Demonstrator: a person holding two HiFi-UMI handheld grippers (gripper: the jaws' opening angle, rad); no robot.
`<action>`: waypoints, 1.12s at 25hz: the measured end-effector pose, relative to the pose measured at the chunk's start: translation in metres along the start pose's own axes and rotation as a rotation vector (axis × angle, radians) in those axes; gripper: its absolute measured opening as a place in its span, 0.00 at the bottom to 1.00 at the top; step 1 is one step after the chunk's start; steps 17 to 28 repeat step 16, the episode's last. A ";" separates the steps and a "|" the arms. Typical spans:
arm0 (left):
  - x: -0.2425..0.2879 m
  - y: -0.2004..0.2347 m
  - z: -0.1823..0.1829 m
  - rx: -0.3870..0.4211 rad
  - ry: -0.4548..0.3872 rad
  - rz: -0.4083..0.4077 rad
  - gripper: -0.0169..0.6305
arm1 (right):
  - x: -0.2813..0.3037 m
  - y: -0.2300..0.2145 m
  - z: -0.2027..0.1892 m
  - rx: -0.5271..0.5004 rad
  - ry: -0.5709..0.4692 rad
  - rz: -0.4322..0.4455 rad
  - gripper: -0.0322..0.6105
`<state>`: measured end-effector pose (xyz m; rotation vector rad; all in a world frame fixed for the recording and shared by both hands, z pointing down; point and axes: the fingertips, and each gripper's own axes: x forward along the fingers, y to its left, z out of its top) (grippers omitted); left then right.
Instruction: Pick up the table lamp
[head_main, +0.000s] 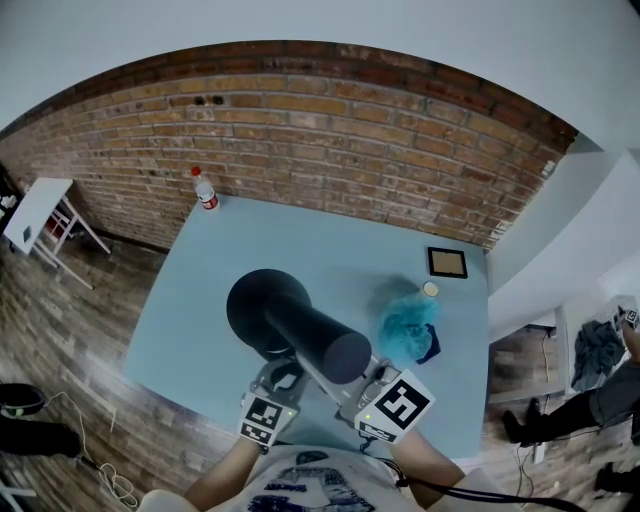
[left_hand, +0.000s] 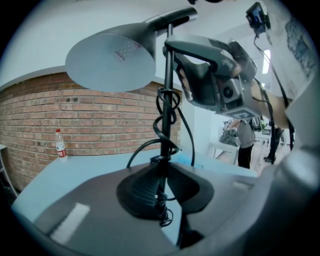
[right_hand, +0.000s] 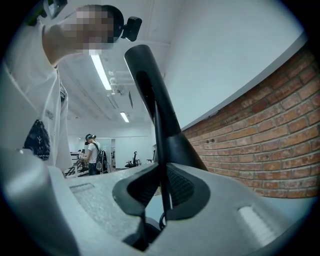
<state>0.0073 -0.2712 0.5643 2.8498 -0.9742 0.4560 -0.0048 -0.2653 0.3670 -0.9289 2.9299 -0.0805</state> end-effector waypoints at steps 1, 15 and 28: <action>0.000 0.000 0.000 0.002 0.001 0.000 0.09 | 0.000 0.000 0.000 0.000 -0.001 -0.001 0.11; 0.000 0.001 -0.003 -0.001 0.008 0.001 0.09 | -0.002 -0.003 -0.002 0.021 -0.006 -0.006 0.11; 0.000 0.000 -0.003 -0.001 0.008 0.002 0.09 | -0.003 -0.003 -0.002 0.021 -0.005 -0.006 0.11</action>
